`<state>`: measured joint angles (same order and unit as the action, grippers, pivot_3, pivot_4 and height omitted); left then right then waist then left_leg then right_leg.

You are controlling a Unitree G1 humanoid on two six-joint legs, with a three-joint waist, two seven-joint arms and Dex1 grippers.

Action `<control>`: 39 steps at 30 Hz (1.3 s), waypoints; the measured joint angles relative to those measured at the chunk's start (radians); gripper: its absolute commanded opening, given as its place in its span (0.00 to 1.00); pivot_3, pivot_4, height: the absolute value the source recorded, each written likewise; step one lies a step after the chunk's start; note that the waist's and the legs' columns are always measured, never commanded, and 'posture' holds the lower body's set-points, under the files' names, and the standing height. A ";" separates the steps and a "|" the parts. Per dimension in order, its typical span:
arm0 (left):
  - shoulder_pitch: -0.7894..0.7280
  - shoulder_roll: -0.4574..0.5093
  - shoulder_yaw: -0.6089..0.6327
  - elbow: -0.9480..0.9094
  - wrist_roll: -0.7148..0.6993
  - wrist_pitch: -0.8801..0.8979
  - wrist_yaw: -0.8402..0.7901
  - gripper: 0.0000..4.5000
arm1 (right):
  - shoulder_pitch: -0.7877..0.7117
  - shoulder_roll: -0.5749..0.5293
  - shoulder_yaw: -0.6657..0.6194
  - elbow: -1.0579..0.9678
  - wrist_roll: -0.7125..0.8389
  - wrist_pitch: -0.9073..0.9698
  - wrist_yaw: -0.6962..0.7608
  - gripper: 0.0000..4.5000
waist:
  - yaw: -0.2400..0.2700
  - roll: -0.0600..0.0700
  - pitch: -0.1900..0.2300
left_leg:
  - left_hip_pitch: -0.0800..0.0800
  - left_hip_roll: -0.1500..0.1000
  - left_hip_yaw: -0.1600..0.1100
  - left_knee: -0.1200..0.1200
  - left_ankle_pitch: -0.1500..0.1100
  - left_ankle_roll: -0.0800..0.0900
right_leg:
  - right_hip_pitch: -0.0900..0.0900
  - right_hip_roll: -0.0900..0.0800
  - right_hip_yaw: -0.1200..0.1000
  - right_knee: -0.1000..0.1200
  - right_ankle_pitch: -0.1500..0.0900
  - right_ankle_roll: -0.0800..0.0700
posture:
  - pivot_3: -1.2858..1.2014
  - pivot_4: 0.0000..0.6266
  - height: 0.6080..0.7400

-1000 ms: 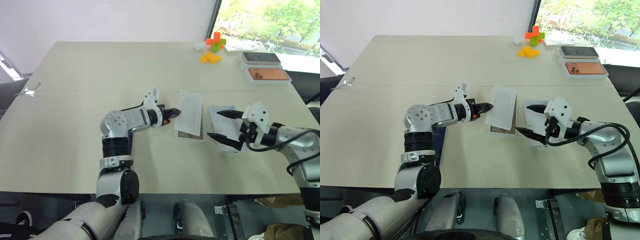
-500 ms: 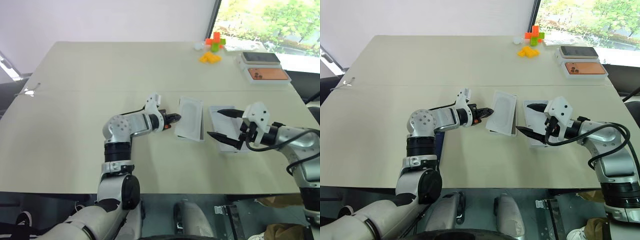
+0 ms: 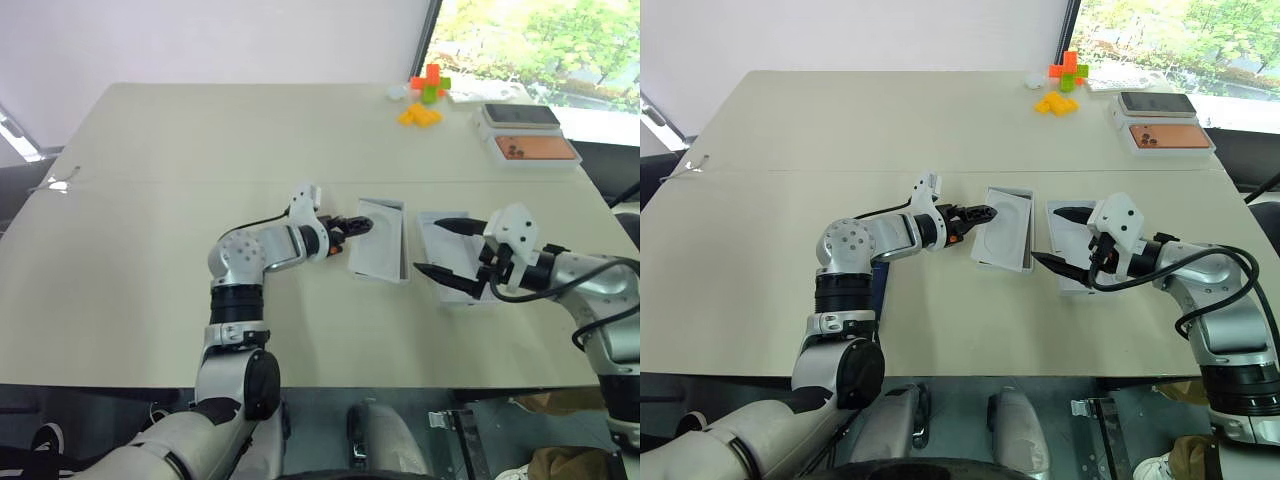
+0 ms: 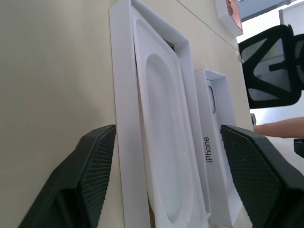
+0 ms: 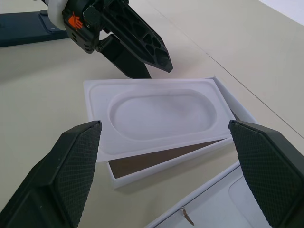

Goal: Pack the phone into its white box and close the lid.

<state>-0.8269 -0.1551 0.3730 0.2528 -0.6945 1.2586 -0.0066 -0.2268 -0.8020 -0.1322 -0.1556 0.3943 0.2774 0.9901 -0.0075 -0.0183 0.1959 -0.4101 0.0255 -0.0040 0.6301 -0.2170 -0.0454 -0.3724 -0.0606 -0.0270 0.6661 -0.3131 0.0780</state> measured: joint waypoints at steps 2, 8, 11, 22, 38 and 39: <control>-0.004 0.013 0.000 -0.020 -0.014 0.017 -0.008 0.77 | -0.010 0.002 0.002 0.000 0.000 0.000 -0.002 1.00 | -0.001 0.000 0.000 | 0.000 0.000 0.000 0.000 0.000 0.000 | 0.000 0.000 0.000 0.000 0.000 0.000 | 0.52 0.24 1.00; -0.032 0.092 -0.004 -0.079 -0.038 0.051 -0.038 0.77 | -0.030 0.040 0.002 0.000 0.016 0.026 -0.025 1.00 | -0.002 0.000 0.000 | 0.000 0.000 0.000 0.000 0.002 -0.004 | 0.000 0.001 0.000 0.000 0.000 0.000 | 0.52 0.24 1.00; -0.035 0.153 -0.012 -0.098 -0.047 0.069 -0.072 0.77 | -0.047 0.055 0.004 -0.006 0.024 0.056 -0.046 1.00 | -0.003 0.000 0.000 | 0.000 0.000 0.000 0.000 0.002 -0.004 | 0.000 0.000 0.000 0.000 0.000 0.000 | 0.52 0.24 1.00; 0.116 0.610 -0.327 -0.209 0.053 -0.334 -0.752 0.79 | -0.148 0.174 0.129 -0.007 -0.043 0.129 -0.175 0.25 | -0.004 0.001 0.000 | 0.000 0.002 0.001 -0.004 0.005 -0.008 | -0.002 0.001 0.001 0.000 0.000 -0.001 | 0.52 0.24 1.00; 0.193 0.731 -0.351 -0.187 0.110 -0.652 -1.072 0.79 | -0.237 0.186 0.360 0.086 -0.298 0.157 -0.215 0.01 | -0.003 0.001 0.000 | -0.010 0.004 0.000 0.000 0.000 0.001 | -0.010 0.000 0.000 0.000 0.000 -0.001 | 0.52 0.24 1.00; 0.193 0.731 -0.351 -0.187 0.110 -0.653 -1.071 0.79 | -0.237 0.183 0.363 0.086 -0.302 0.155 -0.212 0.01 | -0.003 0.001 0.000 | -0.011 0.004 0.000 0.000 0.000 0.001 | -0.011 0.000 0.000 0.000 0.000 -0.001 | 0.52 0.24 1.00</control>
<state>-0.6341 0.5755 0.0221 0.0653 -0.5848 0.6052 -1.0780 -0.4641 -0.6192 0.2307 -0.0701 0.0924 0.4321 0.7776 -0.0107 -0.0174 0.1961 -0.4213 0.0294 -0.0038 0.6304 -0.2173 -0.0441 -0.3833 -0.0605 -0.0271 0.6666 -0.3128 0.0770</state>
